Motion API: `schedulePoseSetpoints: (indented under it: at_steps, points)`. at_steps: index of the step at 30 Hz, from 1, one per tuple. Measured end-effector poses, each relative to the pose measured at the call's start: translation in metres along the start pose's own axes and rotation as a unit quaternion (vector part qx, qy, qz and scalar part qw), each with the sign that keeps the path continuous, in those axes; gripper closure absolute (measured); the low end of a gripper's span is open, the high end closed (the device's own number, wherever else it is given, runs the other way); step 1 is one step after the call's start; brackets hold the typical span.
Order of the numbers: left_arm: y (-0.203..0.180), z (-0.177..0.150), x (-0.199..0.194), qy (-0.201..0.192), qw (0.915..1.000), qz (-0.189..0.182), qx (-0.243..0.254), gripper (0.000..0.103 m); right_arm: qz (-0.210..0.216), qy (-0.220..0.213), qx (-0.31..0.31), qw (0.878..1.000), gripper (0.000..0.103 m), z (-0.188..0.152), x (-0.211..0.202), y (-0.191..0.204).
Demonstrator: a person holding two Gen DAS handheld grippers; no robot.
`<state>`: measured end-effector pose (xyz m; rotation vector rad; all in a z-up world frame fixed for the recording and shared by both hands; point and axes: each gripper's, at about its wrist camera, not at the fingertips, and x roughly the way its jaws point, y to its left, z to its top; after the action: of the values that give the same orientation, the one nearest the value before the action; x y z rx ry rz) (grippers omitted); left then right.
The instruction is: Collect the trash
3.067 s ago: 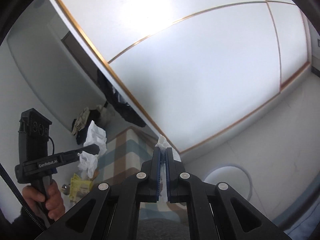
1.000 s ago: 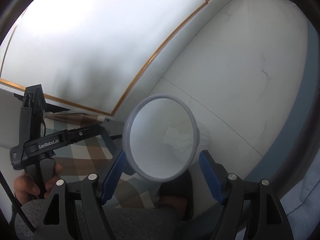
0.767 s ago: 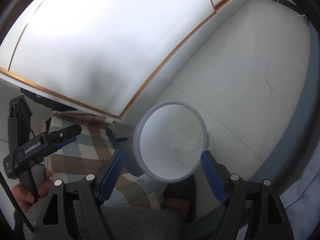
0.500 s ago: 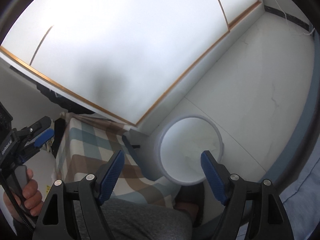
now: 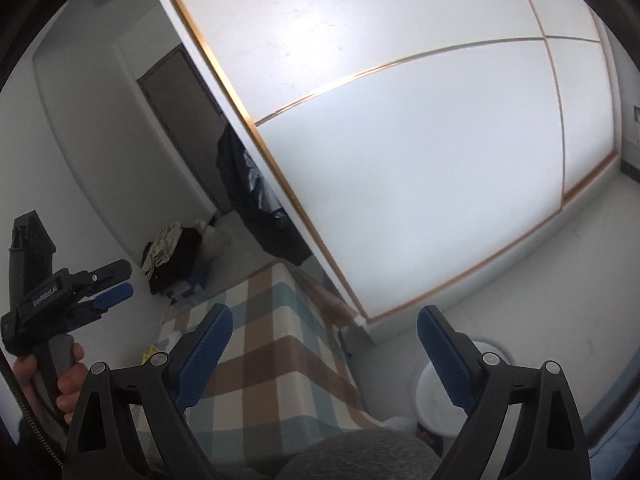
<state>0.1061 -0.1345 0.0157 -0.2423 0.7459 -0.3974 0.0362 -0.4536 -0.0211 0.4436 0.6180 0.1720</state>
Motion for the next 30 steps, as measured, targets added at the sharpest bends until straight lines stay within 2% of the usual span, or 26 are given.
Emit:
schedulePoseSetpoints:
  at_steps: [3, 6, 10, 16, 20, 25, 30]
  points:
    - [0.023, -0.004, -0.033, -0.031, 0.9988, 0.037, -0.009, 0.022, 0.028, -0.001, -0.019, 0.999, 0.0, -0.005, 0.006, 0.031]
    - [0.049, -0.012, -0.059, -0.055, 0.9954, 0.077, -0.015, 0.022, 0.058, 0.015, -0.053, 0.997, 0.0, -0.01, 0.021, 0.068]
    - [0.08, -0.02, -0.077, -0.066, 0.9901, 0.122, -0.019, 0.022, 0.062, 0.015, -0.081, 0.995, 0.0, -0.025, 0.036, 0.107]
    - [0.132, -0.038, -0.088, -0.061, 0.984, 0.151, -0.071, 0.022, 0.098, 0.03, -0.093, 0.99, 0.0, -0.049, 0.06, 0.155]
    - [0.157, -0.051, -0.096, -0.063, 0.9768, 0.191, -0.074, 0.022, 0.108, 0.058, -0.102, 0.987, 0.0, -0.063, 0.082, 0.183]
    - [0.188, -0.072, -0.103, -0.078, 0.9746, 0.192, -0.085, 0.022, 0.103, 0.11, -0.129, 0.98, 0.0, -0.084, 0.114, 0.215]
    - [0.212, -0.088, -0.096, -0.055, 0.9765, 0.163, -0.13, 0.022, 0.085, 0.187, -0.121, 0.971, 0.0, -0.108, 0.157, 0.227]
